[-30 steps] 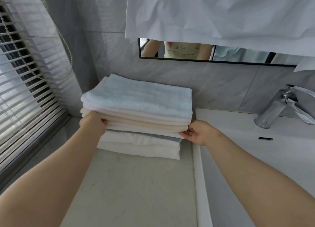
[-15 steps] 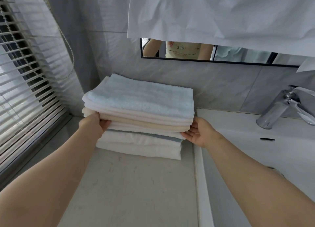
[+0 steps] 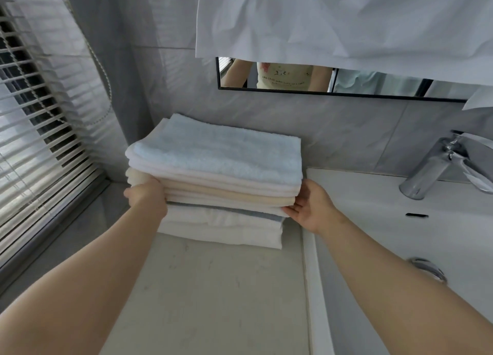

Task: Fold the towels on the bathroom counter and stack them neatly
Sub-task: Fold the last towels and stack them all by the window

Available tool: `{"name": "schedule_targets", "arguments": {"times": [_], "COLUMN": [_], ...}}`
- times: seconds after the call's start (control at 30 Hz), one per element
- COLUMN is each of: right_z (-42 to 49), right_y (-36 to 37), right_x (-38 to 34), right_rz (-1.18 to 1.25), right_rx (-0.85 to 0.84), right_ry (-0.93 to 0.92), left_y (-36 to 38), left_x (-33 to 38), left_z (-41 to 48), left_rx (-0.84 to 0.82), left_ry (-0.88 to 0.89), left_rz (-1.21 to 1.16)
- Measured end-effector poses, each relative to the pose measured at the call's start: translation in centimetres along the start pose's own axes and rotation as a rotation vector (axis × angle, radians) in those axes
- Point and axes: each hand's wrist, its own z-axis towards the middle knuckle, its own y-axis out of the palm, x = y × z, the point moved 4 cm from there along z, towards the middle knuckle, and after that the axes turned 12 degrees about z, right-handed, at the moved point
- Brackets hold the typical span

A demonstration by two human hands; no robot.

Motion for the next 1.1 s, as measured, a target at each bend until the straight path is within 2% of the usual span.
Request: {"name": "schedule_targets", "arguments": {"times": [0.07, 0.17, 0.23, 0.33, 0.37, 0.43, 0.53, 0.73, 0.83, 0.93, 1.03, 1.1], "right_z": [-0.5, -0.8, -0.6, -0.5, -0.4, -0.4, -0.3, 0.4, 0.5, 0.2, -0.1, 0.0], "right_y": [-0.1, -0.4, -0.6, -0.5, -0.3, -0.2, -0.3, -1.2, -1.6, -1.3, -0.9, -0.9], "right_x": [-0.1, -0.1, 0.0, 0.0, 0.0, -0.1, -0.1, 0.6, 1.3, 0.8, 0.2, 0.3], "right_rz": [0.028, 0.100, 0.081, 0.014, 0.002, -0.023, -0.018, -0.012, -0.024, 0.062, 0.022, -0.007], "right_rx": [-0.083, -0.123, -0.133, -0.112, -0.111, -0.126, -0.145, -0.044, -0.041, -0.040, -0.068, -0.072], "right_ry": [-0.001, 0.008, 0.012, -0.011, -0.026, -0.051, -0.045, -0.049, -0.030, 0.001, -0.023, -0.052], "left_y": [-0.1, 1.0, 2.6, 6.4, 7.7, 10.0, 11.8, 13.0, 13.6, 13.4, 12.7, 12.4], "left_x": [-0.2, 0.1, 0.3, -0.4, -0.9, -2.1, -2.5, -1.7, -1.3, -1.8, -2.4, -2.3], "left_z": [-2.1, -6.3, -8.7, -11.6, -12.5, -13.7, -14.3, -13.7, -13.4, -13.6, -13.3, -13.2], "left_rx": [0.153, 0.267, 0.283, 0.298, 0.273, 0.198, 0.154, 0.249, 0.143, 0.094, 0.145, 0.180], "left_ry": [0.063, 0.409, 0.804, 1.581, 1.762, 1.949, 1.909, 1.788, 1.688, 1.739, 1.879, 1.890], "left_rz": [0.112, 0.241, 0.377, 0.633, 0.752, 1.026, 1.242, 1.252, 1.317, 1.283, 1.264, 1.278]}}
